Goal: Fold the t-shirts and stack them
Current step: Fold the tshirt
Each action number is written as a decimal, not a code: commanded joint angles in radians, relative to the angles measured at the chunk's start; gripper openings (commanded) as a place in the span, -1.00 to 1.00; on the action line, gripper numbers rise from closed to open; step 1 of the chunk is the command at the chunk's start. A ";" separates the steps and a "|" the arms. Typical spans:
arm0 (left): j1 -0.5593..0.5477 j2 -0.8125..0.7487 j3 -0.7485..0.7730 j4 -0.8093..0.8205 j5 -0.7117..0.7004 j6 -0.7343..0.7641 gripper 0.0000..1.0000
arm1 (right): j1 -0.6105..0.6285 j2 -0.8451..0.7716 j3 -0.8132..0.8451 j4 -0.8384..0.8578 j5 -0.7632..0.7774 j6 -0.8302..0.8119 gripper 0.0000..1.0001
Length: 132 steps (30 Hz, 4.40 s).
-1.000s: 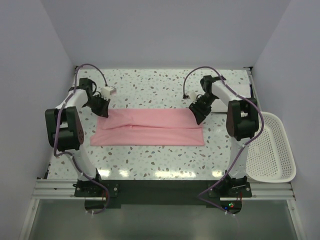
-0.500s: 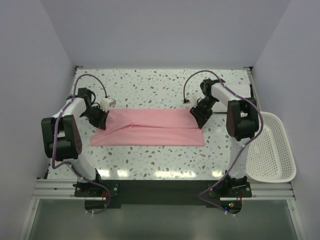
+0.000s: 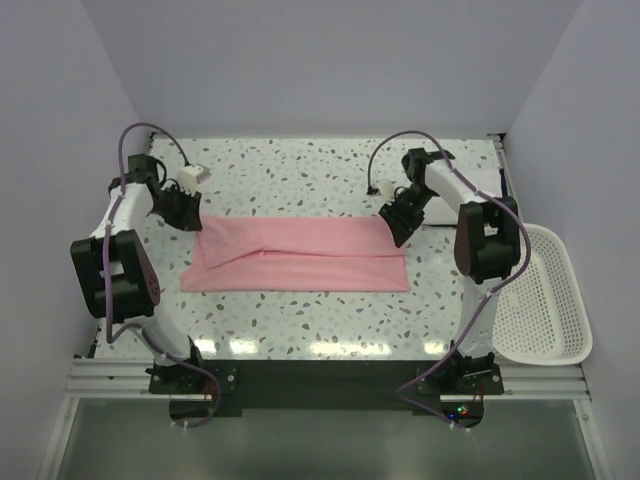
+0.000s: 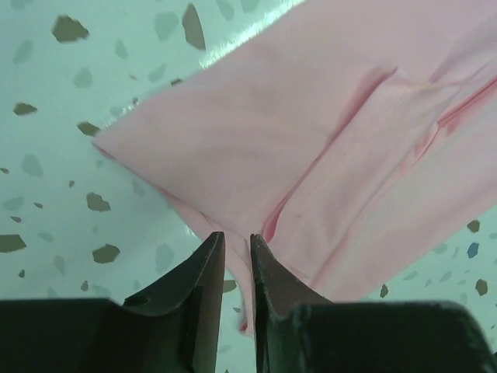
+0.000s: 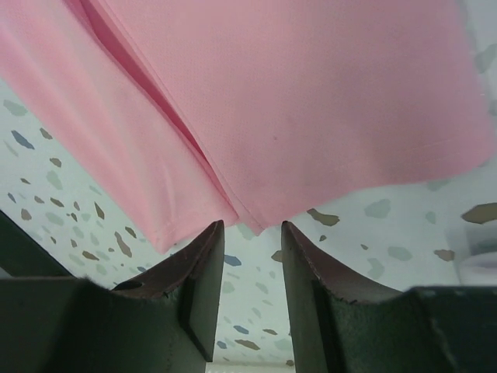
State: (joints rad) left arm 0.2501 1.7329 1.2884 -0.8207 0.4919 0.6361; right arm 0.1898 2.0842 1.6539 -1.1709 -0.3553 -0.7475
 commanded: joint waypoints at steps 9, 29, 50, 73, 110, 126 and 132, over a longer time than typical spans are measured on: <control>-0.002 0.119 0.123 0.162 0.159 -0.219 -0.61 | 0.005 0.008 0.130 0.111 -0.056 0.154 -0.29; -0.002 0.505 0.380 0.341 -0.066 -0.388 -0.55 | 0.019 0.131 0.109 0.148 0.049 0.166 -0.28; -0.040 -0.099 -0.058 0.087 -0.111 -0.286 -0.33 | 0.091 0.056 0.168 0.008 -0.005 0.051 -0.28; -0.238 0.594 0.618 0.160 -0.253 -0.354 -0.49 | 0.429 -0.196 -0.315 0.138 -0.311 0.160 -0.33; -0.403 0.355 0.308 0.094 -0.061 -0.270 -0.28 | 0.441 -0.032 -0.215 0.314 -0.393 0.427 -0.27; -0.410 0.312 0.364 0.193 0.030 -0.380 -0.22 | 0.284 0.201 0.360 0.327 -0.081 0.464 -0.24; -0.417 0.363 0.338 0.241 -0.061 -0.438 -0.22 | 0.289 0.258 0.359 0.440 0.016 0.455 -0.27</control>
State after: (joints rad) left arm -0.1642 2.0827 1.6215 -0.6403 0.4782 0.2512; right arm 0.4805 2.3474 1.9888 -0.8204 -0.4305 -0.3080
